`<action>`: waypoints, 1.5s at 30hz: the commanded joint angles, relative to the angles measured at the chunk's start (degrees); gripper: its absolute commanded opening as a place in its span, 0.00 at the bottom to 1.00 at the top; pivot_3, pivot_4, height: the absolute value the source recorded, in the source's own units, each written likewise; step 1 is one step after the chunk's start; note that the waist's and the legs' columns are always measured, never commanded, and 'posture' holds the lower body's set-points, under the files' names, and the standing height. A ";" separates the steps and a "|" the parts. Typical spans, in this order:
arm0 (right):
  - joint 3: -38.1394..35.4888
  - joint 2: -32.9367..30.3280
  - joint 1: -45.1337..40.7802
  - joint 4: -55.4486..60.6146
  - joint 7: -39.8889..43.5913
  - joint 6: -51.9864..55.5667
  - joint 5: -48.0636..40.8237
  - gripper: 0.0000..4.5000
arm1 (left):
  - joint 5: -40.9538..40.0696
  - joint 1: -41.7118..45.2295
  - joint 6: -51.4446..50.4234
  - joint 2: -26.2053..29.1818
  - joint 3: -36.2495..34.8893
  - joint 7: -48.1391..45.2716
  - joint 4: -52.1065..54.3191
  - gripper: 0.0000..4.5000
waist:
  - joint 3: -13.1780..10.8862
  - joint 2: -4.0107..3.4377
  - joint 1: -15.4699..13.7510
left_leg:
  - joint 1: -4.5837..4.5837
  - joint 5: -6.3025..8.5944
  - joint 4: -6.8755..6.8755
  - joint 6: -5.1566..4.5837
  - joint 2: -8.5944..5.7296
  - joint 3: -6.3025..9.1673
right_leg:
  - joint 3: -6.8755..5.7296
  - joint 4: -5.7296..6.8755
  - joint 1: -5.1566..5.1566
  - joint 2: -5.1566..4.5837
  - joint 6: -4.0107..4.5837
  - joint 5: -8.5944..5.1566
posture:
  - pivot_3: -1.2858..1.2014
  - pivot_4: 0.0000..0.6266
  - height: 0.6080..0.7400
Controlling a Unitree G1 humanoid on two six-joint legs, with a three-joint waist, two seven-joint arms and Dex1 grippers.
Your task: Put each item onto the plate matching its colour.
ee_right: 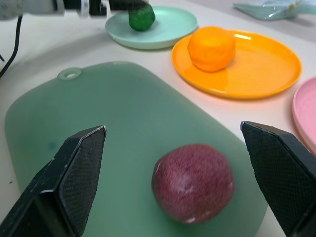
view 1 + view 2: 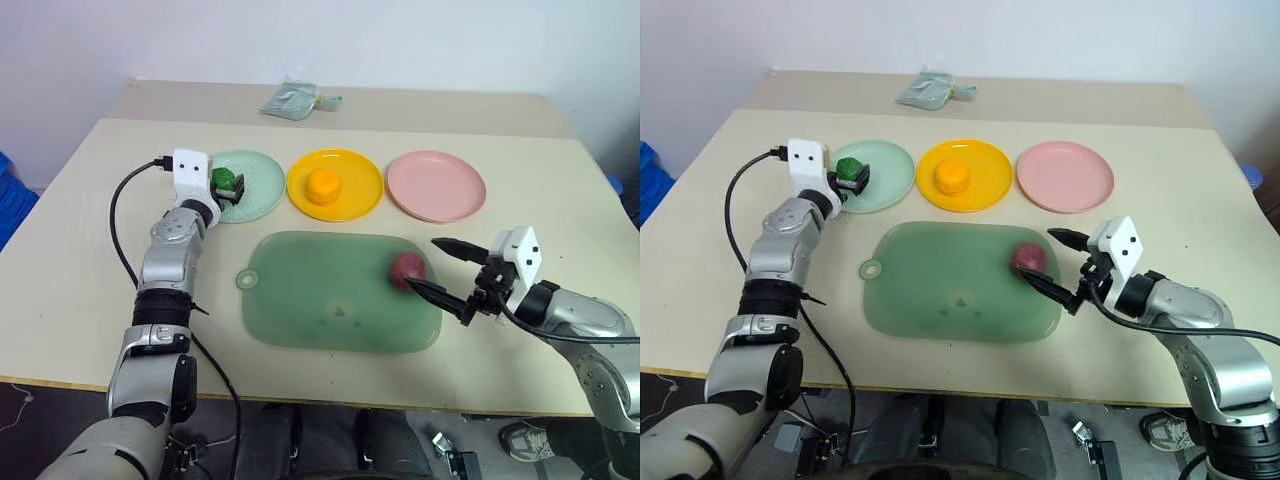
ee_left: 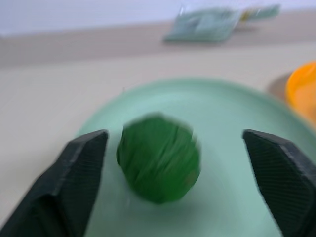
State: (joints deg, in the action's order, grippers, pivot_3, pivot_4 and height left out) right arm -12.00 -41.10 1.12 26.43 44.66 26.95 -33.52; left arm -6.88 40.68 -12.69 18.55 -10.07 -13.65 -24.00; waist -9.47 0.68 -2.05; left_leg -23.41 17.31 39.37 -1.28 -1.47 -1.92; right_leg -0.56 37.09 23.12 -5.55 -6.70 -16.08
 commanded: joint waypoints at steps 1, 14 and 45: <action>0.74 -0.18 -0.04 2.94 -0.97 -1.78 2.61 1.00 | -0.16 -2.55 2.41 2.14 0.69 -2.92 7.90 0.98 | 0.00 -0.01 0.23 | 0.00 0.00 0.00 0.00 0.00 0.00 | 0.01 0.00 0.00 -0.01 0.00 0.00 | 0.52 0.24 1.00; 11.33 4.34 -7.28 -8.47 -7.06 -3.17 16.15 0.88 | -15.33 -26.21 -8.55 13.51 16.67 -37.69 42.12 1.00 | 0.09 -0.15 1.72 | 0.05 -0.05 -0.11 0.11 0.09 0.03 | 0.12 -0.03 0.00 -0.03 0.05 -0.02 | 0.52 0.24 1.00; 5.88 11.23 -29.57 -43.64 -18.18 -26.22 25.21 0.99 | -7.47 -32.43 -3.77 5.44 8.50 -15.86 42.43 1.00 | 0.09 -0.21 2.59 | 0.01 -0.06 -0.16 0.11 0.07 -0.02 | 0.11 -0.01 0.04 0.01 0.06 -0.02 | 0.52 0.24 1.00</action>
State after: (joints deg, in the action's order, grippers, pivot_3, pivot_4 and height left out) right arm -3.78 -28.02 -29.32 -21.41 23.14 1.94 -6.19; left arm -15.37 7.67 -18.13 23.84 1.70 -32.08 18.78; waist -9.38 0.47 0.54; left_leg -23.39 17.25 39.21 -1.18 -1.40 -1.95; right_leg -0.46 37.08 23.15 -5.53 -6.65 -16.09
